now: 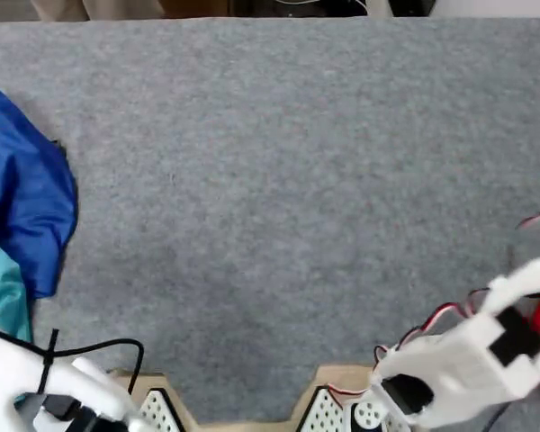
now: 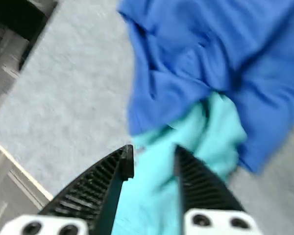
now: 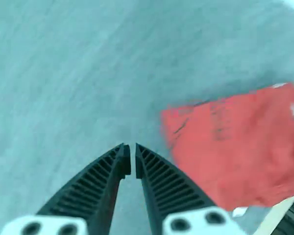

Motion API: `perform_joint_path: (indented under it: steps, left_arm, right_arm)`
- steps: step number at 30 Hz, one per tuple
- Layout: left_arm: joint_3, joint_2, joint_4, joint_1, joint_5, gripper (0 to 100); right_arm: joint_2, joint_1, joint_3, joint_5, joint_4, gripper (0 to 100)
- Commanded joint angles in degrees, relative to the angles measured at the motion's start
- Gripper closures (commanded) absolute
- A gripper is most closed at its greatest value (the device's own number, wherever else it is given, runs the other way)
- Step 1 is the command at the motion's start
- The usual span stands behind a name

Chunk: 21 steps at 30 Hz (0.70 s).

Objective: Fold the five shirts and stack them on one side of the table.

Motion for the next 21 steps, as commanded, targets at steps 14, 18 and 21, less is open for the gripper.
perform_joint_path:
  steps: [14, 18, 21]
  left_arm:
    - [-24.18, 34.15, 0.88, 0.97, 7.74, 80]
    - [-39.91, 47.08, 8.88, 2.73, 11.52, 80]
    - [-50.37, 56.22, 12.92, 3.52, 13.98, 80]
  right_arm:
    - [-18.77, -22.11, 26.77, -3.43, -2.37, 96.5]
    - [-15.34, -23.34, 26.59, -3.69, -3.43, 96.5]
    - [-12.70, -23.25, 26.68, -5.45, -3.43, 96.5]
